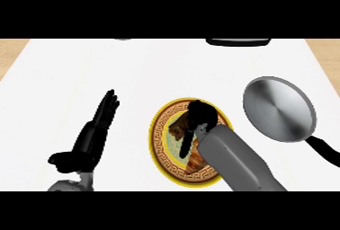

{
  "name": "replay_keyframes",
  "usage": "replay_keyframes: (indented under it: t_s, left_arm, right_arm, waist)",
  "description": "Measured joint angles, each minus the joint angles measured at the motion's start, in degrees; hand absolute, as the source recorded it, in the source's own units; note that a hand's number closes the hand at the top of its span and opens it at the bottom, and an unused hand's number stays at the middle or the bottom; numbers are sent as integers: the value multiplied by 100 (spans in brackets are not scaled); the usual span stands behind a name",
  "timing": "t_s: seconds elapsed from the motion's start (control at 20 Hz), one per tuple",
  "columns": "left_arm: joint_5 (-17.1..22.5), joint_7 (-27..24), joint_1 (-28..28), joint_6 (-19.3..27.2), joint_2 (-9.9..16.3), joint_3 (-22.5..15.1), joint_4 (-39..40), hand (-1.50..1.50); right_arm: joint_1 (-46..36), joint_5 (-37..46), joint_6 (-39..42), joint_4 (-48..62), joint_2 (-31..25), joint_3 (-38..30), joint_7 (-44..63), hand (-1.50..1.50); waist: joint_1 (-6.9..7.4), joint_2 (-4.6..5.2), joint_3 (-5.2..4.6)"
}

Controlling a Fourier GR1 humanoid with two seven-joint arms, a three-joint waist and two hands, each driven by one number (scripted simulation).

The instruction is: Pick the sweet potato from the plate and place it in the pan

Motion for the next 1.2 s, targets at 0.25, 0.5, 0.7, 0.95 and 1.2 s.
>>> replay_keyframes:
  t_s: [0.25,0.5,0.7,0.95,1.2]
  left_arm:
    - [-66,61,-14,18,-55,22,-44,0]
    - [-41,46,-28,-131,1,155,5,0]
    - [-48,25,123,-160,-4,175,-55,0]
    - [-47,25,216,-91,-14,246,-67,0]
    - [-12,-31,253,-121,39,351,-58,0]
  right_arm:
    - [-12,279,82,34,-5,13,-155,150]
    - [47,731,3,-149,-71,59,-279,150]
    - [457,1090,-184,-1027,-242,352,-442,150]
    - [1233,1349,-673,-2683,-662,1052,-1326,150]
    - [1852,2022,-1288,-4473,-1351,1325,-1418,150]
  waist:
    - [-7,-13,3]
    - [-11,12,20]
    - [-71,54,35]
    - [-239,27,47]
    - [-308,27,46]
